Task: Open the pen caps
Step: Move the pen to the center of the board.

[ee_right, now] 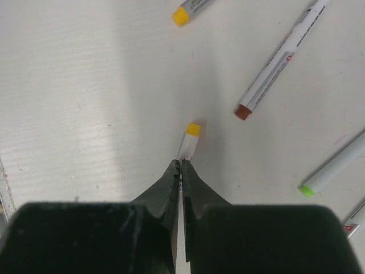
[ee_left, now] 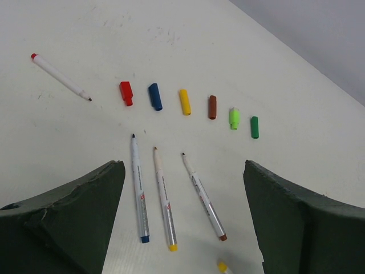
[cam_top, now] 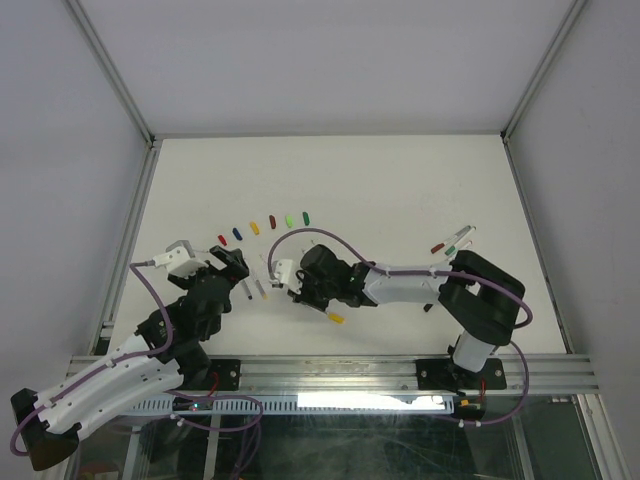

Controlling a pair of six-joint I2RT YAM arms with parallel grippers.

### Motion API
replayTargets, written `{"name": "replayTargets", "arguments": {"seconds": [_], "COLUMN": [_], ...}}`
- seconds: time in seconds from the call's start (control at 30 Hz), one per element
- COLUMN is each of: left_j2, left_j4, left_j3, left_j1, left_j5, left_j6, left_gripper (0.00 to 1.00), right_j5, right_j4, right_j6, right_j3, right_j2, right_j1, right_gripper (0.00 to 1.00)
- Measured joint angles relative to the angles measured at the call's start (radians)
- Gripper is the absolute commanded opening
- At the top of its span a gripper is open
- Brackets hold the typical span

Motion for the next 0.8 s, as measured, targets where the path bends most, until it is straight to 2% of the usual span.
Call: {"name": "replayTargets", "arguments": {"seconds": [0.23, 0.47, 0.63, 0.77, 0.8], "left_j2": [0.0, 0.0, -0.001, -0.005, -0.006], "left_j4": [0.002, 0.039, 0.064, 0.07, 0.07], "left_j3": [0.006, 0.006, 0.006, 0.006, 0.006], "left_j1": [0.0, 0.0, 0.0, 0.0, 0.0], "left_j5": [0.012, 0.048, 0.068, 0.082, 0.083], "left_j6": [0.001, 0.022, 0.033, 0.045, 0.048], "left_gripper": [0.87, 0.87, 0.87, 0.86, 0.86], "right_j5": [-0.051, -0.078, -0.063, -0.029, -0.022], "right_j4": [-0.087, -0.18, -0.208, -0.241, -0.252], "right_j6": [-0.02, -0.029, -0.033, -0.04, -0.045], "right_j3": [-0.008, -0.011, 0.003, 0.015, 0.019], "right_j2": [-0.029, -0.036, -0.032, -0.029, -0.029], "right_j1": [-0.072, -0.097, -0.09, -0.085, -0.084], "right_gripper": [0.27, 0.28, 0.2, 0.01, 0.0]}}
